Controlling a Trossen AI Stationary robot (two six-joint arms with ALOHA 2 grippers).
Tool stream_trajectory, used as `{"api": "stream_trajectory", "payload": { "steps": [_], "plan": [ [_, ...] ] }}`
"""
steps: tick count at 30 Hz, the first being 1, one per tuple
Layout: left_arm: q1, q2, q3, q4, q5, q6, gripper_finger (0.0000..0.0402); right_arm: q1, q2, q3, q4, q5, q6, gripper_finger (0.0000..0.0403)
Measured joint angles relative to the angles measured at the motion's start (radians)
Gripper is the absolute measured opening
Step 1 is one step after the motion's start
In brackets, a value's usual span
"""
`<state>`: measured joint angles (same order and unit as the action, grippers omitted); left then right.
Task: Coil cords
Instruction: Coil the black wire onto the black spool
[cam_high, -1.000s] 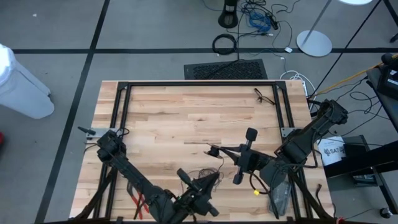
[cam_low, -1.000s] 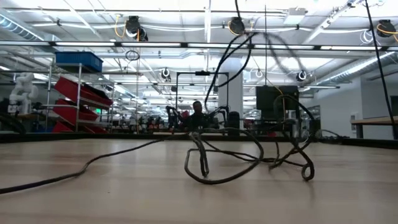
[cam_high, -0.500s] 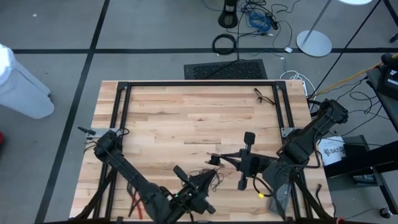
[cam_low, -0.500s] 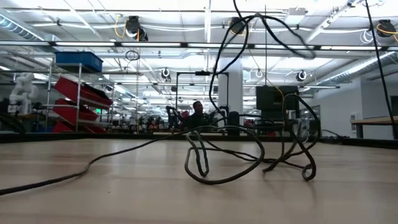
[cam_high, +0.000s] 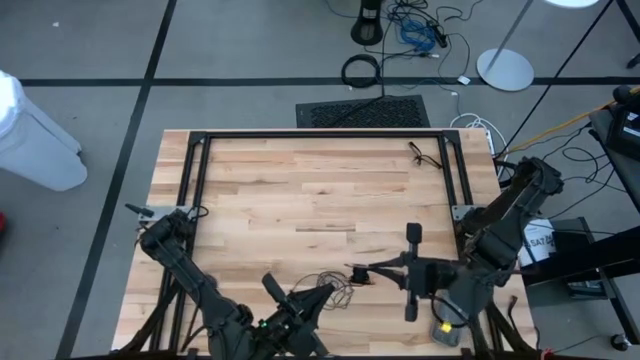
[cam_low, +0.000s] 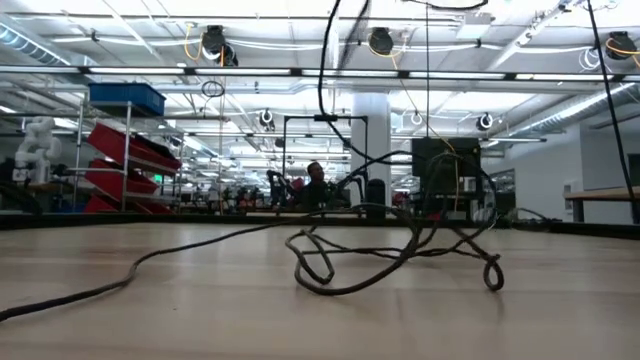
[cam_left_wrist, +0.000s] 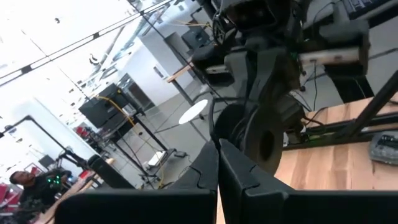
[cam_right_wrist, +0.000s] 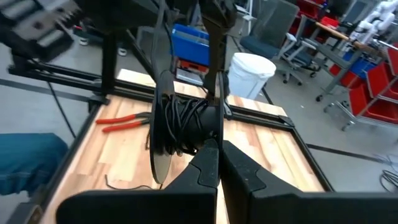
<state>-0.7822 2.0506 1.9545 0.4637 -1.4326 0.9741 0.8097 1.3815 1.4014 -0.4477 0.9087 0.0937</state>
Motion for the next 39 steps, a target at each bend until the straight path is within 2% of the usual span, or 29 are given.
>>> {"api": "stream_trajectory", "payload": {
  "steps": [7,15,21,25,33,39],
  "plan": [
    [0.002,-0.020,0.000,-0.119,-0.016,-0.027,0.0001,0.065,-0.021,0.000,0.000,0.001,0.000,0.0000],
    [0.002,-0.025,0.000,-0.142,-0.017,-0.050,0.0001,0.139,-0.042,0.000,-0.008,0.017,-0.001,0.0000],
    [0.010,-0.025,-0.004,-0.145,-0.017,-0.072,0.0001,0.186,-0.056,0.000,-0.009,0.079,-0.024,0.0000],
    [0.033,-0.025,-0.038,-0.177,-0.044,-0.140,0.0001,0.215,-0.073,0.000,-0.013,0.099,-0.025,0.0000],
    [0.057,-0.024,-0.062,-0.341,-0.053,-0.370,0.0001,0.250,-0.080,0.000,-0.025,0.156,-0.027,0.0000],
    [0.054,-0.024,-0.062,-0.407,0.027,-0.475,0.0001,0.257,-0.081,0.000,-0.038,0.158,-0.009,0.0000]
  ]
}}
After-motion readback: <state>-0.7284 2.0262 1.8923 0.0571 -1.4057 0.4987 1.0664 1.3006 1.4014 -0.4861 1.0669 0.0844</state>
